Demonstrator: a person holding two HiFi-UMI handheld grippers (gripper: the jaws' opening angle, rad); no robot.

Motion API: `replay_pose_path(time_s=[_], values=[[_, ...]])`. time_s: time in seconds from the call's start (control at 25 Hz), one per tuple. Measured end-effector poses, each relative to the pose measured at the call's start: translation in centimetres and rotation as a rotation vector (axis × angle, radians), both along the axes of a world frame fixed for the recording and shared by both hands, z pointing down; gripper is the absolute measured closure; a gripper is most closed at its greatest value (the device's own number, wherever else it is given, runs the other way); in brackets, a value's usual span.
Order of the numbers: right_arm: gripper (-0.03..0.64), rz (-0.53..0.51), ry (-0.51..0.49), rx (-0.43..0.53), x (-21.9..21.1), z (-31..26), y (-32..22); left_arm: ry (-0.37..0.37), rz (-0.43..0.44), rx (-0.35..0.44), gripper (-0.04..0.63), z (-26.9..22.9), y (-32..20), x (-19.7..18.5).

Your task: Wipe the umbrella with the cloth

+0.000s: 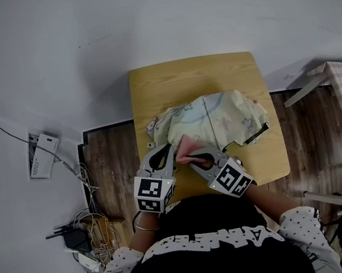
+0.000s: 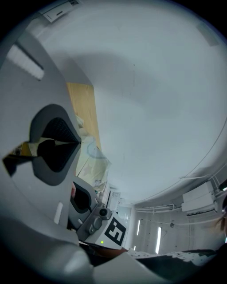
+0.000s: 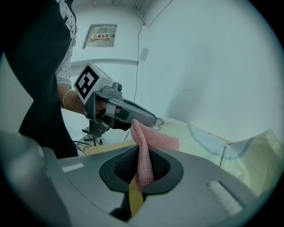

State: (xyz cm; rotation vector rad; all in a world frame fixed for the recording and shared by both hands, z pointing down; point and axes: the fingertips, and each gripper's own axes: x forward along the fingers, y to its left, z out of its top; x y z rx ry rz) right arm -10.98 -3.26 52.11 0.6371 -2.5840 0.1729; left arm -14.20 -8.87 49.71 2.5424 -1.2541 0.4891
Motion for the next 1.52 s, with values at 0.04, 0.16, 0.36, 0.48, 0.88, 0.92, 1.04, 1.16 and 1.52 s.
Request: replay_pose_path(time_s=[0.04, 0.16, 0.36, 0.48, 0.88, 0.92, 1.04, 1.16, 1.52], values=[[0.583, 0.001, 0.0, -0.003, 0.0, 0.1, 0.2, 0.0, 0.001, 0.0, 0.592, 0.0, 0.0, 0.0], [0.583, 0.003, 0.003, -0.007, 0.0, 0.1, 0.5, 0.005, 0.003, -0.002, 0.592, 0.1, 0.0, 0.0], [0.583, 0.019, 0.002, -0.002, 0.2, -0.2, 0.6, 0.011, 0.01, -0.006, 0.592, 0.1, 0.0, -0.1], [0.583, 0.038, -0.011, 0.023, 0.5, -0.9, 0.6, 0.014, 0.013, -0.008, 0.592, 0.2, -0.1, 0.0], [0.583, 0.162, -0.087, 0.17, 4.0, -5.3, -2.1, 0.023, 0.012, -0.012, 0.592, 0.4, -0.3, 0.1], [0.583, 0.176, -0.08, 0.179, 4.6, -5.5, -2.6, 0.024, 0.013, -0.013, 0.592, 0.5, -0.2, 0.2], [0.583, 0.221, -0.062, 0.21, 6.1, -6.1, -4.3, 0.029, 0.017, -0.015, 0.592, 0.5, -0.2, 0.4], [0.583, 0.256, -0.038, 0.245, 7.2, -6.6, -6.3, 0.031, 0.015, -0.016, 0.592, 0.4, 0.0, 0.4], [0.583, 0.332, 0.11, 0.269, 9.3, -4.3, -11.4, 0.031, 0.027, -0.012, 0.592, 0.1, 0.4, 0.6]])
